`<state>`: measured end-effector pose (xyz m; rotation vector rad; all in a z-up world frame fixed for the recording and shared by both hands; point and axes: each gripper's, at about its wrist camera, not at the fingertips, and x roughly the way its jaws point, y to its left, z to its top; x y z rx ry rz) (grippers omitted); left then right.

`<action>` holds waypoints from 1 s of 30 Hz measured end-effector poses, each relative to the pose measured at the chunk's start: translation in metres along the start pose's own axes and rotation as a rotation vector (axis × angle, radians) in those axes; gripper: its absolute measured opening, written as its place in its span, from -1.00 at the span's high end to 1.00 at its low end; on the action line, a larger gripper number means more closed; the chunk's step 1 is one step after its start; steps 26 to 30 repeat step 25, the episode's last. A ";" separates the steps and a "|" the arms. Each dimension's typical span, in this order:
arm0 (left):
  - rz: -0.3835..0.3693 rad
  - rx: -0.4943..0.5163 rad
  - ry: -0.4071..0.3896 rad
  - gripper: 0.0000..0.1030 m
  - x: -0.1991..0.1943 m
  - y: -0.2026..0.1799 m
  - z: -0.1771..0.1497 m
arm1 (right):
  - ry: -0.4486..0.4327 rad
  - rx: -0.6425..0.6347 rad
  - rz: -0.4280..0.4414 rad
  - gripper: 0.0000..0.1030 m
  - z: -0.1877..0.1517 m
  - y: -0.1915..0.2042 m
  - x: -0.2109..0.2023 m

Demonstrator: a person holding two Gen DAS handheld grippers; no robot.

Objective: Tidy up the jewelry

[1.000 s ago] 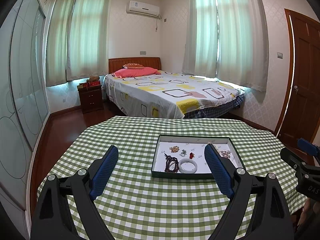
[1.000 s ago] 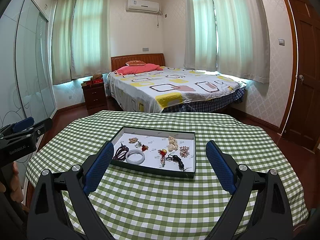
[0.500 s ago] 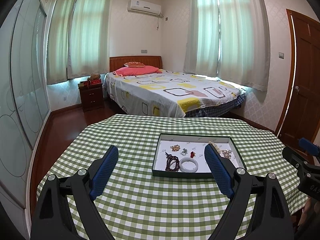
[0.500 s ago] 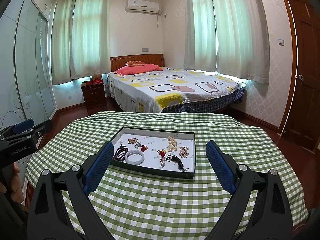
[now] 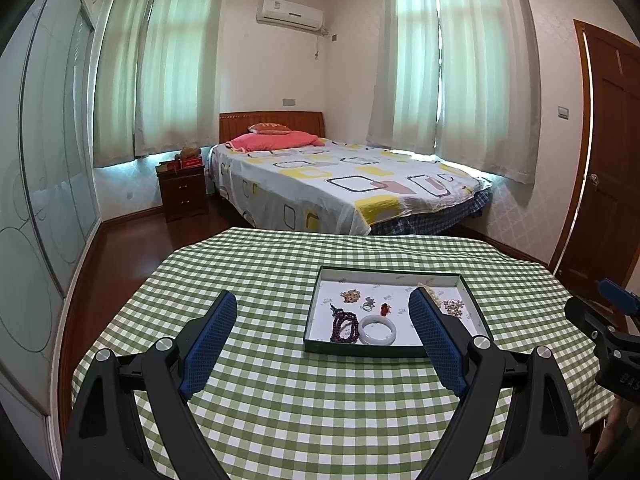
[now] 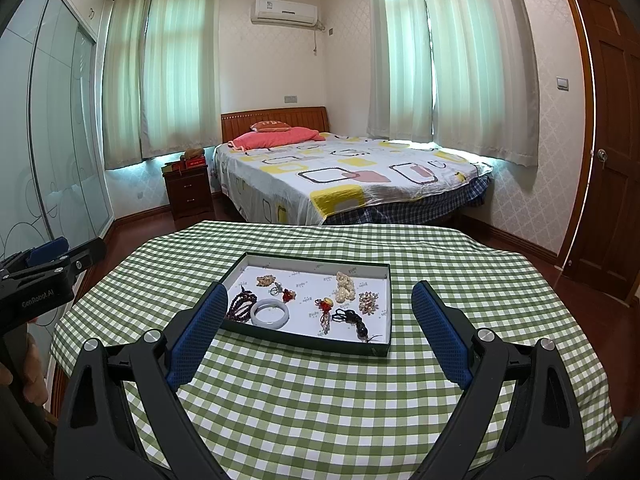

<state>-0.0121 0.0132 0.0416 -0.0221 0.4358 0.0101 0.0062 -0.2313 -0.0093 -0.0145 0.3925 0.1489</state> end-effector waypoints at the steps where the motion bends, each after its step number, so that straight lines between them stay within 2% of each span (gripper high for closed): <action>1: -0.001 0.002 0.000 -0.65 0.001 -0.001 0.000 | 0.000 0.000 0.000 -0.77 0.000 0.000 0.000; 6: -0.022 -0.011 0.008 -0.65 0.003 0.000 0.000 | 0.002 0.000 0.000 -0.77 -0.001 0.000 0.001; 19: 0.021 0.022 0.008 -0.65 0.013 -0.004 -0.006 | 0.016 0.003 0.000 -0.77 -0.006 0.001 0.008; 25: 0.024 0.012 0.065 -0.65 0.030 0.001 -0.011 | 0.033 0.017 -0.009 -0.77 -0.010 -0.002 0.014; 30: 0.024 0.012 0.065 -0.65 0.030 0.001 -0.011 | 0.033 0.017 -0.009 -0.77 -0.010 -0.002 0.014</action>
